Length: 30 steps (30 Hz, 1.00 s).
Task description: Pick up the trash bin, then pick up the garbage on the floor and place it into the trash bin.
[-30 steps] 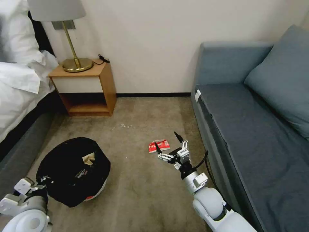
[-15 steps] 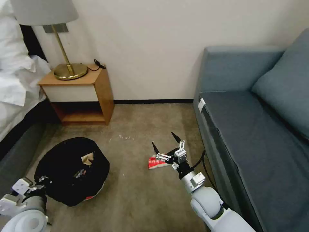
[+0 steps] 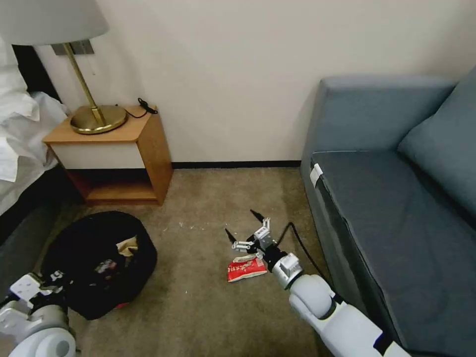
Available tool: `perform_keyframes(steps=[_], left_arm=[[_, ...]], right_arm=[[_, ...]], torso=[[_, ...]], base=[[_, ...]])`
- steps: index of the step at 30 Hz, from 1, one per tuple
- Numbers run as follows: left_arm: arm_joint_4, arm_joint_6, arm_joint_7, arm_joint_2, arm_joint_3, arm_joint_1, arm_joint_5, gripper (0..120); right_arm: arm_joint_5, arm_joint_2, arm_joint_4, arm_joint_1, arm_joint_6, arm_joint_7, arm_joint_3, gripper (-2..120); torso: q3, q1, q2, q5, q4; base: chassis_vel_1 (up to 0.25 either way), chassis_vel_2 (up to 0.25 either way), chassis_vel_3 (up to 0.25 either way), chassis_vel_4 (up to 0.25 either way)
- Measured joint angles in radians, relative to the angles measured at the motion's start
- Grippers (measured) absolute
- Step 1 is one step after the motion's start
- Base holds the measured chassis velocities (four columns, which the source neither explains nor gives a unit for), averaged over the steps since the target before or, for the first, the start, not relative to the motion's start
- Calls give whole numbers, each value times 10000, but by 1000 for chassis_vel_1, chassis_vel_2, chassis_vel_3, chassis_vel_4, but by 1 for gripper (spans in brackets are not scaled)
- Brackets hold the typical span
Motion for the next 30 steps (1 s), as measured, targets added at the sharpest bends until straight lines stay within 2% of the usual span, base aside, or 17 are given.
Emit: perform_keyframes(steps=[1,3,4,6,8,9,12,19,22,30], left_arm=[[0,0,0,0,0,0,0,6],[189,-626,342,-58,23,99,1047,6],[189,-626,342,-58,23,99,1047,6],[365,-1345,778,-137,61,232,2175,6],[487,-1775,1074,-203,71,276,2850,6],[487,-1775,1074,-203,71,276,2850,6],[724,-2416,1666,-328,135,344,3791,6],[842,-2596,1893,-393,183,394,3983,6],[908,-2592,1905,-393,212,378,3921,6],[924,-2396,1894,-405,244,295,3728,6]], right_arm=[[0,0,0,0,0,0,0,100],[129,-336,-284,454,-966,-664,-428,100],[129,-336,-284,454,-966,-664,-428,100],[121,-587,-779,1094,-1074,-933,-1091,100],[73,-602,-1045,1433,-1096,-953,-1387,100],[73,-602,-1045,1433,-1096,-953,-1387,100],[-186,-297,-1895,2065,-1100,-1017,-1816,100],[-398,192,-3340,2941,-1039,-1510,-2352,100],[-460,590,-4427,3252,-464,-2165,-2481,100],[-945,1010,-5460,3378,-238,-2840,-2359,98]], torso=[[0,0,0,0,0],[0,0,0,-1,-3],[0,0,0,-1,-3],[0,0,1,0,-3],[0,-1,0,0,-3],[0,-1,0,0,-3],[1,0,0,2,-2],[1,0,0,-1,-1],[1,0,0,0,-1],[1,0,0,-1,-2]], base=[[0,0,0,0],[0,0,0,0],[0,0,0,0],[0,0,0,0],[0,0,0,0],[0,0,0,0],[0,0,0,0],[0,0,0,0],[0,0,0,0],[0,0,0,0]])
